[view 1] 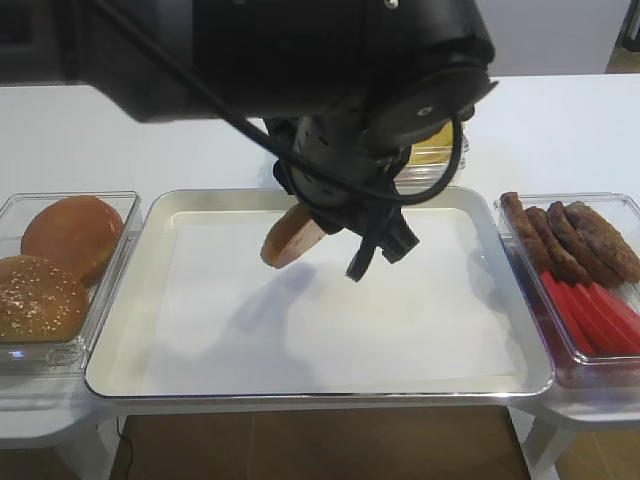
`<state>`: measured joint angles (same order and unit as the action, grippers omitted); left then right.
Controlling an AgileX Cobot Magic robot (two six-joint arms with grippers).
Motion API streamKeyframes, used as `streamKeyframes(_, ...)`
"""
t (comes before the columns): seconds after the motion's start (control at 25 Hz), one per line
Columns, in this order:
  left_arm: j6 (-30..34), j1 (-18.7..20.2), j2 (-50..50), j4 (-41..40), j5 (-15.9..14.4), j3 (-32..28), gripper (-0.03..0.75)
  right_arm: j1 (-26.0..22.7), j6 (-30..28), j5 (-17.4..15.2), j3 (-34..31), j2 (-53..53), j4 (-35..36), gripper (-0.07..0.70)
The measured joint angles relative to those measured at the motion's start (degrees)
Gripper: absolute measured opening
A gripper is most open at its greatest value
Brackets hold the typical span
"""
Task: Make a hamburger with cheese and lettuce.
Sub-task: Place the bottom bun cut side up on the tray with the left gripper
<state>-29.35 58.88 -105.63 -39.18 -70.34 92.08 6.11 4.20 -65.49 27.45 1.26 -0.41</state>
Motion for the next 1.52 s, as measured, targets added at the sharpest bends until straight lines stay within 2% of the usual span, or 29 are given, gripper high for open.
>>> streamKeyframes(1.0, -0.42, 0.0, -4.0, 0.11, 0.31, 0.0, 0.139, 0.0, -0.1, 0.0, 0.0, 0.0, 0.0, 0.305)
streamKeyframes(1.52, -1.77, 0.0, -5.01, 0.0, 0.31, 0.0, 0.139, 0.0, -0.21, 0.02, 0.0, 0.0, 0.0, 0.287)
